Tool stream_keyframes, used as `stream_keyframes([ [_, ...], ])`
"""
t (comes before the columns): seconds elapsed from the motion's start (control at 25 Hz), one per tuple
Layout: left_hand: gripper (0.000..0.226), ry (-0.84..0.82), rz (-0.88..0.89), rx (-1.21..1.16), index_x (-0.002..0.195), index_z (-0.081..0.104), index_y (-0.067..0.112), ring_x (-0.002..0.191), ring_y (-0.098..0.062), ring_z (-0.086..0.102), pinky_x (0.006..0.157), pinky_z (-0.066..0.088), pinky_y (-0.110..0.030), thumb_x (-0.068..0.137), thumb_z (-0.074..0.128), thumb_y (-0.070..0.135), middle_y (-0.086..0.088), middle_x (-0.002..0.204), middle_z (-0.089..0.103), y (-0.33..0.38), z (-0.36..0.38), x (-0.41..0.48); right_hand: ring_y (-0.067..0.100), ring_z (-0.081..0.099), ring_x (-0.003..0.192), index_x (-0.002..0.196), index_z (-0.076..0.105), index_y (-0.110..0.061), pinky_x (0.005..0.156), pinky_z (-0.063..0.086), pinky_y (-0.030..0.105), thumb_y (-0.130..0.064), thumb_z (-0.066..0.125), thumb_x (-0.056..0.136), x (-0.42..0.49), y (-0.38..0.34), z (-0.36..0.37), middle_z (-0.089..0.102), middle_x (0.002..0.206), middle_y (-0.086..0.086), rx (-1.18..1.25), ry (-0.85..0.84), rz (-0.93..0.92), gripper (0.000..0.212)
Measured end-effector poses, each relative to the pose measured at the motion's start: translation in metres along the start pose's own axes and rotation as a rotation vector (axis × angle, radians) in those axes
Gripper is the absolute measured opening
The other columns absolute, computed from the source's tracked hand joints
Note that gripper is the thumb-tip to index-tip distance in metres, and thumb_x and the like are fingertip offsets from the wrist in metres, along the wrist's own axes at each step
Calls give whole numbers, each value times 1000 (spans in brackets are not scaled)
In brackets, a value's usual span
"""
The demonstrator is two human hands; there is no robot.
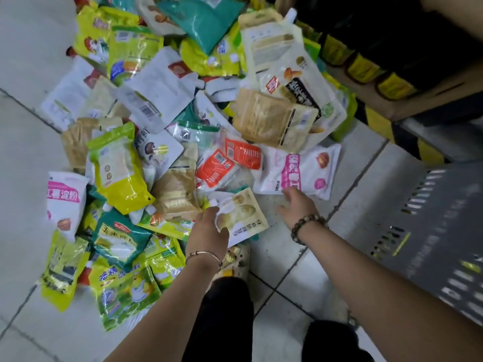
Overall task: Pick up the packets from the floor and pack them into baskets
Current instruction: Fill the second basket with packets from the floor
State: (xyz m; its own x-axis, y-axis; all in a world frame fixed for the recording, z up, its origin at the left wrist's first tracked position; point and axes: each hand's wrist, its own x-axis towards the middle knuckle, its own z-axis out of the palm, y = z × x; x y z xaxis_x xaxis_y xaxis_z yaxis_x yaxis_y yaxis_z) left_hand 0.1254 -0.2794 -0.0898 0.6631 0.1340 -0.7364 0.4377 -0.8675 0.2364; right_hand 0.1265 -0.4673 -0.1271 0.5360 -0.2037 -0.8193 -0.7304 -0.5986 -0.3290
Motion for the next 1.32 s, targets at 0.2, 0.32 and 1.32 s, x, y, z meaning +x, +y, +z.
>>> stream_keyframes([
  [0.2, 47, -25, -29, -43, 133, 48, 16, 119, -29, 49, 89, 40, -33, 87, 55, 8, -9, 134, 48, -29, 33, 34, 28, 47, 124, 139, 37, -11, 99, 39, 32, -25, 65, 86, 29, 14, 58, 47, 137, 12, 113, -210, 315, 61],
  [0.32, 46, -15, -3, -86, 129, 52, 14, 118, -27, 52, 93, 41, -32, 84, 58, 7, -10, 131, 53, -36, 52, 47, 28, 59, 106, 131, 49, -2, 92, 47, 33, -31, 71, 79, 50, 22, 82, 58, 122, 13, 330, -229, 426, 63],
  [1.32, 18, -229, -129, -474, 91, 67, 7, 65, -18, 54, 59, 43, -24, 78, 74, 17, -4, 76, 64, 29, 71, 84, 27, 30, 137, 144, 28, -7, 111, 29, 39, -39, 79, 71, 137, 47, -53, 30, 149, 13, -182, 281, -48, 94],
])
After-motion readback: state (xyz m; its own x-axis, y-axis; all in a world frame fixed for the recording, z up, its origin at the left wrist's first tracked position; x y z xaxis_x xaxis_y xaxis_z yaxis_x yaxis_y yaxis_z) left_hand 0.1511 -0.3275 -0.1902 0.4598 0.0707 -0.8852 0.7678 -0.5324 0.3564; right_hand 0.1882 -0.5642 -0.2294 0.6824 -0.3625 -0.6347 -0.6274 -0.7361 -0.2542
